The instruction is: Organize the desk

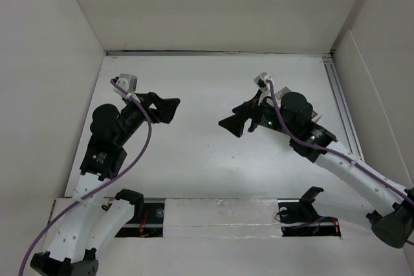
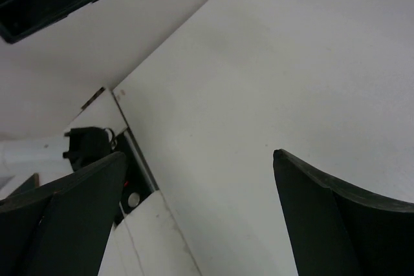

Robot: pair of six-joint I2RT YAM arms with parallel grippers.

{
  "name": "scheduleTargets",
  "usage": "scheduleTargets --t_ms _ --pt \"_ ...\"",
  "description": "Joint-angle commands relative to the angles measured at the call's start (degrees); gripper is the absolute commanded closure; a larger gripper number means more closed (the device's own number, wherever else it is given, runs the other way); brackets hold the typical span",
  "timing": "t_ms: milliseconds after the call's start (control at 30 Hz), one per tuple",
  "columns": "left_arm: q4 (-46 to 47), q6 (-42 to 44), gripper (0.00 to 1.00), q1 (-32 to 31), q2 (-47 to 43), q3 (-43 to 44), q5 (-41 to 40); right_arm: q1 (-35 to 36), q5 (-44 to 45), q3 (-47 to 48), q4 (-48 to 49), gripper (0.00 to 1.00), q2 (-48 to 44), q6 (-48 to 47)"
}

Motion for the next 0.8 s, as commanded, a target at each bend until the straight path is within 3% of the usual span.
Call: scheduleTargets --t_ms 0,267,767 --pt "2.39 0.13 0.01 0.08 -1.18 1.02 0.96 4.70 -2.30 0.38 1.38 0.00 -2.50 -3.58" --pt "4.67 -0.40 0.01 0.08 -4.78 0.23 -0.88 12.01 0.85 2.58 -0.72 0.00 -7.61 -5.51" --pt "3.89 -0.66 0.01 0.08 -6.98 1.37 -1.32 15.09 7.27 1.88 -3.28 0.00 -7.00 -4.99"
